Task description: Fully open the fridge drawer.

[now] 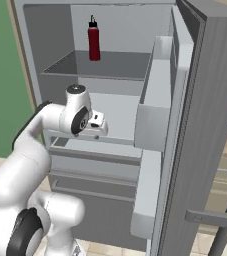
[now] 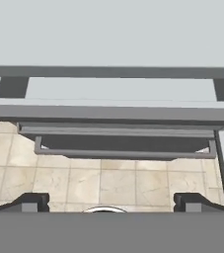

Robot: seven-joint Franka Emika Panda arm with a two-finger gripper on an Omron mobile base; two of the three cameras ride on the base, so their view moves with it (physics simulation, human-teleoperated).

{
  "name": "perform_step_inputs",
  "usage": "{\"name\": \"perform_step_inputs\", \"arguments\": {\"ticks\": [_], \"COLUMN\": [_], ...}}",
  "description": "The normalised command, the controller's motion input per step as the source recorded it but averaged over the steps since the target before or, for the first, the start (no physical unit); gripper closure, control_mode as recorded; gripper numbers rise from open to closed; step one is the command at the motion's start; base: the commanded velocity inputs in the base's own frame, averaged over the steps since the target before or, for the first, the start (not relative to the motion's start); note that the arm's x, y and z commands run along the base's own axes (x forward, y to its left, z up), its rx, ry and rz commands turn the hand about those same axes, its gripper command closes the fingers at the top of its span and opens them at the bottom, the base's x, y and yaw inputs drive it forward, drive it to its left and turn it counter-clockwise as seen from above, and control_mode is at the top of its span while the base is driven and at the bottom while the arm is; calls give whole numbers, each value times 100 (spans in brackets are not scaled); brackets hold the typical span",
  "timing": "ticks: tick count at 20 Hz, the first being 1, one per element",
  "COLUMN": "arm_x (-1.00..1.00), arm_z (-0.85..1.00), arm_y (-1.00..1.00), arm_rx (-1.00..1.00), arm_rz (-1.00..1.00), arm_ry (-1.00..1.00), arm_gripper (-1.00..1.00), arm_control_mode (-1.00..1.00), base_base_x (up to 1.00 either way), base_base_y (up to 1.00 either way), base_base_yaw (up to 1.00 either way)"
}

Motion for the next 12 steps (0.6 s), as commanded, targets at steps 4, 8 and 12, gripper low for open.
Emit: {"name": "perform_step_inputs", "arguments": {"ticks": [4,8,12], "arm_x": [61,51,46], "arm_z": [-23,-26,-27], "arm_y": [0,-1,-3], "arm_rx": [-1,-1,-2], "arm_rz": [0,0,0], "arm_ry": [0,0,0], "arm_gripper": [-100,-100,-100], "arm_control_mode": [-100,-100,-100], "base_base_x": [0,0,0], "base_base_y": [0,0,0], "base_base_yaw": [0,0,0]}}
